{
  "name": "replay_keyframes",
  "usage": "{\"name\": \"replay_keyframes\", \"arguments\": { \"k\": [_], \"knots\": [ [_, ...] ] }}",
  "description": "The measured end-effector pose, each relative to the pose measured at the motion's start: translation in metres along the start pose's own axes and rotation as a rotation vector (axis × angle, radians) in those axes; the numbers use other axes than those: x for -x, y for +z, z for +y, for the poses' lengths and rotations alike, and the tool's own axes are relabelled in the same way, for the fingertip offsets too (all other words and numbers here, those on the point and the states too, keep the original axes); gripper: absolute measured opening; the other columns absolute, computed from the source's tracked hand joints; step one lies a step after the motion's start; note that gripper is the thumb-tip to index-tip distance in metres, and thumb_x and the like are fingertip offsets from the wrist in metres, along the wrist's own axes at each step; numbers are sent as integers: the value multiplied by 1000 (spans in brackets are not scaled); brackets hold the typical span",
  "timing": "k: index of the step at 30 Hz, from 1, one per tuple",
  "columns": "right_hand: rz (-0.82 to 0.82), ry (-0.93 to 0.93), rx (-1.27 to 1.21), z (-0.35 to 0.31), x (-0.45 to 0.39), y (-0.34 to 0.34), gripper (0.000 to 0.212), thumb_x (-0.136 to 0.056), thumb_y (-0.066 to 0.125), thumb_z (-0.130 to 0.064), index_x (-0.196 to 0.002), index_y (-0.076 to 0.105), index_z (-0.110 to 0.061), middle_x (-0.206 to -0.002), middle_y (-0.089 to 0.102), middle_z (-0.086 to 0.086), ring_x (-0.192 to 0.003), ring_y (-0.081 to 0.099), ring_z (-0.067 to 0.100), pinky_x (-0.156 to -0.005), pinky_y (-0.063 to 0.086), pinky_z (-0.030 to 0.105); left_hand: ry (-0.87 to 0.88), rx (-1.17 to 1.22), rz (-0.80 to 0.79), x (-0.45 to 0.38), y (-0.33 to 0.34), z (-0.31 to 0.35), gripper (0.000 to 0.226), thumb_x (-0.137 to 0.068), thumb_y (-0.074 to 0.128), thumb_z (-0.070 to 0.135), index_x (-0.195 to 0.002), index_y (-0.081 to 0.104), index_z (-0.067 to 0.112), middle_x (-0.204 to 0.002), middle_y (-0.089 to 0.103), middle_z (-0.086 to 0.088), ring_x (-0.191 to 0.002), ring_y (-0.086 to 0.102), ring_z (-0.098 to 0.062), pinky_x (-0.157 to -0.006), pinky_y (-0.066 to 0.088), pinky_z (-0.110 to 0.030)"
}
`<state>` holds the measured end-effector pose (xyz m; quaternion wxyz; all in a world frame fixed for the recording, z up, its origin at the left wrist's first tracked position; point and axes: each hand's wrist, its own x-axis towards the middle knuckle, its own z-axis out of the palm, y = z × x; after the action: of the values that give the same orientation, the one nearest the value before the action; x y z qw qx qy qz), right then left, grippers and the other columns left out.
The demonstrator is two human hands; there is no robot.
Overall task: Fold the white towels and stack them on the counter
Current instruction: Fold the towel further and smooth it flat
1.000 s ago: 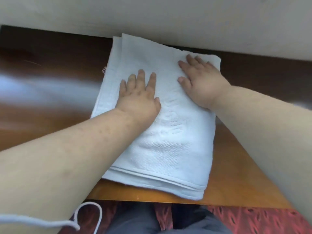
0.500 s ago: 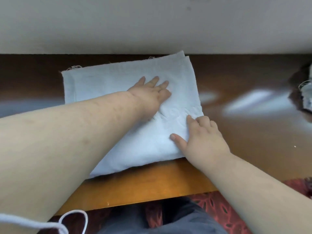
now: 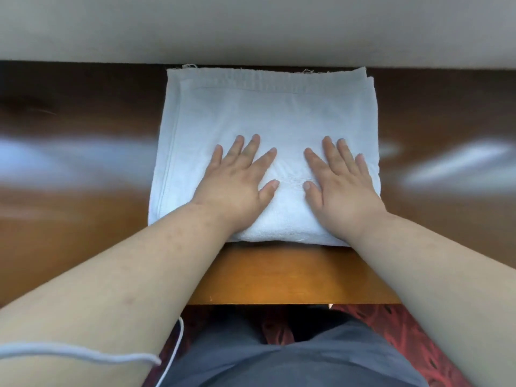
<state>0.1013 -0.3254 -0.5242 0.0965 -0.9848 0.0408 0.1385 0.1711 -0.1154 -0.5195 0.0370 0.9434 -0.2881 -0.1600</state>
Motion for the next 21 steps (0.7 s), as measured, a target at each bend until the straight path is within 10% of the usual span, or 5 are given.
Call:
{"name": "replay_keyframes", "arguments": {
  "k": [8, 16, 21],
  "knots": [
    [53, 61, 5, -6, -21, -17, 75, -85, 27, -71, -147, 38, -31, -160, 26, 4, -151, 13, 25, -118, 16, 49, -29, 2, 45, 2, 0, -28, 68, -91, 15, 60, -155, 11, 36, -165, 1, -3, -151, -3, -22, -119, -2, -49],
    [-24, -30, 1, 4, -28, -12, 79, -90, 21, -74, -157, 11, -33, -167, -1, 0, -153, -11, 20, -122, -3, 51, -485, 67, -11, 34, -2, -87, 68, -97, 25, 53, -155, -4, 33, -164, -10, -9, -150, -7, -28, -120, 1, -54],
    [73, -73, 15, -24, -22, -15, 68, -98, 33, -55, -157, 19, -22, -167, 6, 6, -153, -3, 25, -120, 0, 54, 88, -22, 231, 22, -8, -25, 62, -97, 32, 32, -156, 15, 28, -165, 6, -7, -151, 4, -27, -120, 6, -48]
  ]
}}
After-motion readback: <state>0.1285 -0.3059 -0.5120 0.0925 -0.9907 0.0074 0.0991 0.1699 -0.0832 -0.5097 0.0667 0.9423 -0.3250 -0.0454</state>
